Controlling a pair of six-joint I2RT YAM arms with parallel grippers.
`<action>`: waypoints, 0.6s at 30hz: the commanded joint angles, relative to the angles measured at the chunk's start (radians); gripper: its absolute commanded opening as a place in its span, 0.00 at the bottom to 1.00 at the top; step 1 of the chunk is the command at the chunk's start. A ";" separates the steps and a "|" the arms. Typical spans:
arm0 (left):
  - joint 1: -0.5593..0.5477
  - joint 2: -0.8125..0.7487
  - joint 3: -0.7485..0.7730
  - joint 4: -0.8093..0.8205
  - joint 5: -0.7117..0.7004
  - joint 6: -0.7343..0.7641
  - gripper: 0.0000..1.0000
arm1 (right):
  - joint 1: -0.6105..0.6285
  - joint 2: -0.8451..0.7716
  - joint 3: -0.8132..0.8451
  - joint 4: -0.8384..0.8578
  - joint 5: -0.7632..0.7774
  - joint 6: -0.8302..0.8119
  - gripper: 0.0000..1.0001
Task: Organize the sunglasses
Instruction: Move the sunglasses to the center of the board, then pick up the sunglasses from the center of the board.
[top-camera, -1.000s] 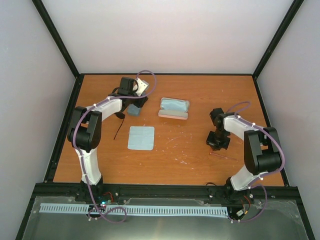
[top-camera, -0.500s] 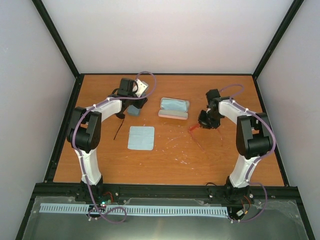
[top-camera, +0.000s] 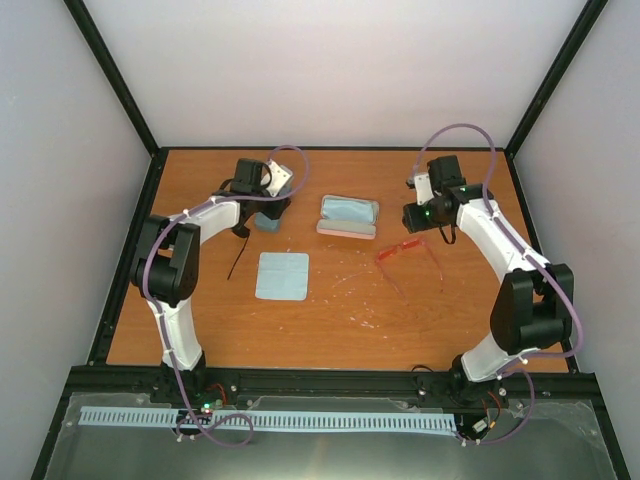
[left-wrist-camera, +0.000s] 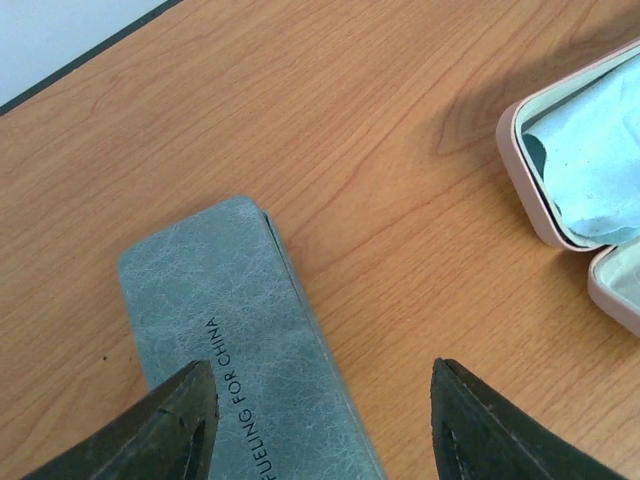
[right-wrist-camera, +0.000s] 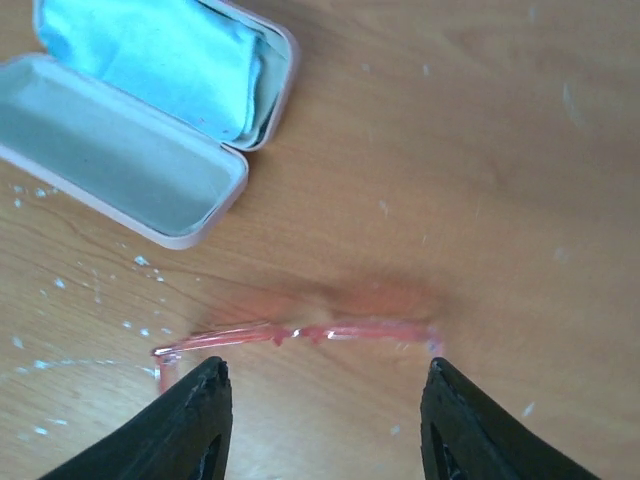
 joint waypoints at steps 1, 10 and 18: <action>0.023 -0.024 0.040 -0.013 0.024 0.071 0.59 | 0.012 -0.024 -0.024 0.062 0.003 -0.528 0.53; 0.033 0.002 0.064 -0.023 -0.014 0.147 0.59 | 0.012 0.058 -0.048 -0.068 0.032 -1.039 0.53; 0.033 0.031 0.064 -0.026 -0.004 0.137 0.59 | 0.043 0.105 -0.073 -0.033 0.033 -1.132 0.53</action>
